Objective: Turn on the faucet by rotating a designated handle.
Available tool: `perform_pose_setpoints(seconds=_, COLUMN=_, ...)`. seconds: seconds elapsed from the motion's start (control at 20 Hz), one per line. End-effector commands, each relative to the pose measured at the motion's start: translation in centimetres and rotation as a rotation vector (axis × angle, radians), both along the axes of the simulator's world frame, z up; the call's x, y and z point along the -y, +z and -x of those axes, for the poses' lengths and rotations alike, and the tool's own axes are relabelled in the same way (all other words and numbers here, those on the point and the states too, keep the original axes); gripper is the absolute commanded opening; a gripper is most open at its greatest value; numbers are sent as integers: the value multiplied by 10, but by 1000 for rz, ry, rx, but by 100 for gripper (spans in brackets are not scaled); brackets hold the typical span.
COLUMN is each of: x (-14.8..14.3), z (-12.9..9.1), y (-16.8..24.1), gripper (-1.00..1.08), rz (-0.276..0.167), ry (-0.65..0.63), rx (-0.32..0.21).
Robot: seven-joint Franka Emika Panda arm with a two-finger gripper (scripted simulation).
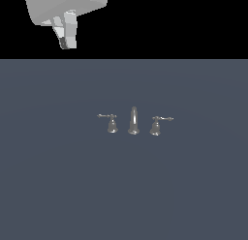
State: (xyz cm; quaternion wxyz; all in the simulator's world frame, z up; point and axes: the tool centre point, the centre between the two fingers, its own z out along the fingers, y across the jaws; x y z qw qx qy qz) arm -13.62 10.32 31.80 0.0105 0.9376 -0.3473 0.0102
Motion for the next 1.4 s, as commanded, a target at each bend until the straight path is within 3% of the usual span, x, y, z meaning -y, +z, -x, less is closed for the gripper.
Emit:
perform_pose_setpoints(seconds=0.0, x=-5, z=-11, y=-13, gripper=-100, rz=-4, ry=-51, rx=1)
perform_pose_setpoints(seconds=1.35, x=-16, z=-132, y=-141, gripper=-100, rz=-20, ry=-554, rx=2)
